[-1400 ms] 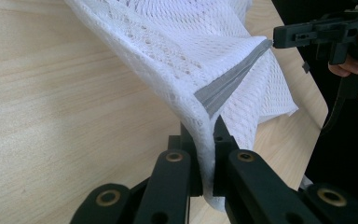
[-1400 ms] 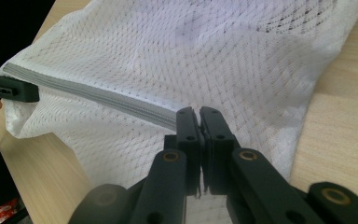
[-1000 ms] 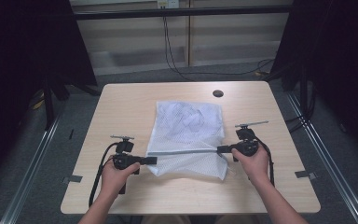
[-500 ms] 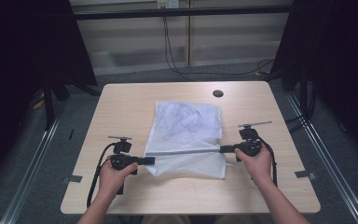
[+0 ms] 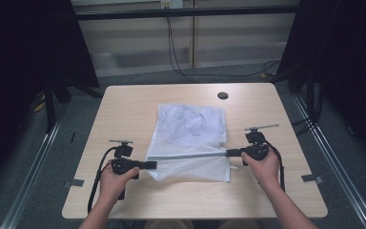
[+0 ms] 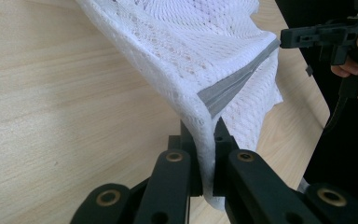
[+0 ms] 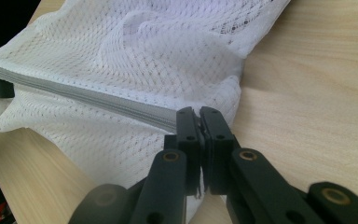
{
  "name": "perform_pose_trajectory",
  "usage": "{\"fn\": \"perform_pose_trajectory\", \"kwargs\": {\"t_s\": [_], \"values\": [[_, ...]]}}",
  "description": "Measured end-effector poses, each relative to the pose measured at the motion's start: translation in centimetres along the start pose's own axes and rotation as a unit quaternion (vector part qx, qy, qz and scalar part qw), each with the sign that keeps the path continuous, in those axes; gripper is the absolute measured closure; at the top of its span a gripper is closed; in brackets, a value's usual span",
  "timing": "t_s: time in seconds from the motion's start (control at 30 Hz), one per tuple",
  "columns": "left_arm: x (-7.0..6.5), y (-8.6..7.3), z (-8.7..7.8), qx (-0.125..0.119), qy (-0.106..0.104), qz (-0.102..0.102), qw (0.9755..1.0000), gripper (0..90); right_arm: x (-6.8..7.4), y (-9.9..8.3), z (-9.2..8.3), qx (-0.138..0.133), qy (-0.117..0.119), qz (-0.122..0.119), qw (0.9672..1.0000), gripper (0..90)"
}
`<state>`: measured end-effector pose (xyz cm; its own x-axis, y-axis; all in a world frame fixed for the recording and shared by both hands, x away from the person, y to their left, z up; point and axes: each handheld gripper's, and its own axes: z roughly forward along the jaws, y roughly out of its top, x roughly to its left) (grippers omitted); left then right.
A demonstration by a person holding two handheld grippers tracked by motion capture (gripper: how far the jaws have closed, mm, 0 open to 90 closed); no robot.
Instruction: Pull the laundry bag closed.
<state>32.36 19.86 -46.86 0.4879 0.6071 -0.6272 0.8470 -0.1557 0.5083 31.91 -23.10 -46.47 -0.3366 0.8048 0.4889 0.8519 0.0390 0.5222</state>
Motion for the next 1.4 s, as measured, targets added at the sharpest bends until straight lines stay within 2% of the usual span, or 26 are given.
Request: {"fn": "perform_pose_trajectory", "kwargs": {"t_s": [0.07,0.17,0.23,0.27,0.3,0.37,0.47,0.53,0.6,0.63,0.67,0.7,0.8,0.9,1.0,1.1,1.13,1.3,1.4], "values": [[0.0,0.0,0.0,0.003,-0.006,0.001,1.0,89.1,0.1,0.0,0.1,0.002,-0.004,-0.002,1.0,86.9],[0.0,0.0,0.0,0.001,-0.01,0.018,0.9998,87.5,0.2,0.0,0.2,0.003,-0.004,-0.006,1.0,86.9],[-0.2,-0.2,0.1,-0.01,0.001,0.03,0.9995,80.9,0.3,0.0,0.3,0.003,-0.005,-0.012,0.9999,86.8],[-0.2,-0.2,0.2,-0.008,0.001,0.035,0.9994,77.0,0.4,-0.1,0.3,0.002,-0.009,-0.012,0.9999,86.8],[-0.3,-0.2,0.2,-0.013,0.0,0.03,0.9995,72.4,0.3,-0.1,0.3,0.002,-0.013,-0.014,0.9998,86.8],[-0.3,-0.2,0.1,-0.011,0.006,0.042,0.999,68.3,0.1,-0.1,0.3,0.003,-0.021,-0.014,0.9997,86.8],[-0.3,-0.2,-0.1,-0.019,0.008,0.046,0.9987,58.8,-0.1,-0.1,0.1,0.002,-0.024,-0.013,0.9996,86.7],[-0.3,-0.2,-0.2,-0.028,0.016,0.06,0.9977,50.5,-0.1,-0.1,0.0,-0.005,-0.024,-0.016,0.9996,86.6],[-0.3,-0.1,-0.3,-0.035,0.018,0.06,0.9974,44.7,-0.1,-0.2,-0.1,-0.005,-0.035,-0.022,0.9991,86.5],[-0.3,-0.1,-0.6,-0.043,0.025,0.073,0.996,42.3,-0.1,-0.2,-0.2,-0.006,-0.035,-0.025,0.9991,86.1],[-0.3,-0.1,-0.7,-0.046,0.029,0.079,0.9954,39.4,-0.1,-0.2,-0.3,-0.009,-0.035,-0.028,0.999,84.0],[-0.4,-0.1,-0.7,-0.049,0.035,0.086,0.9945,37.1,0.0,-0.3,-0.4,-0.016,-0.038,-0.033,0.9986,77.0],[-0.3,0.0,-0.9,-0.057,0.037,0.092,0.9934,34.4,0.2,-0.4,-0.8,-0.032,-0.049,-0.047,0.9972,65.8],[-0.1,0.0,-0.9,-0.066,0.052,0.1,0.9915,31.8,0.3,-0.6,-1.2,-0.045,-0.06,-0.065,0.995,56.4],[0.1,0.0,-1.0,-0.073,0.058,0.101,0.9906,29.8,0.3,-0.9,-1.7,-0.059,-0.07,-0.075,0.9929,44.7],[0.1,0.1,-1.1,-0.073,0.064,0.105,0.9897,27.2,0.1,-1.2,-2.1,-0.065,-0.078,-0.08,0.9916,41.4],[0.2,0.1,-1.2,-0.078,0.067,0.104,0.9892,26.3,-0.2,-1.6,-2.3,-0.07,-0.079,-0.083,0.991,36.8],[0.5,0.2,-1.3,-0.082,0.072,0.103,0.9887,23.5,-0.7,-2.1,-2.5,-0.06,-0.079,-0.084,0.9915,34.2],[0.6,0.2,-1.3,-0.084,0.075,0.102,0.9884,22.5,-0.7,-2.2,-2.5,-0.065,-0.078,-0.088,0.9909,29.3]]}}
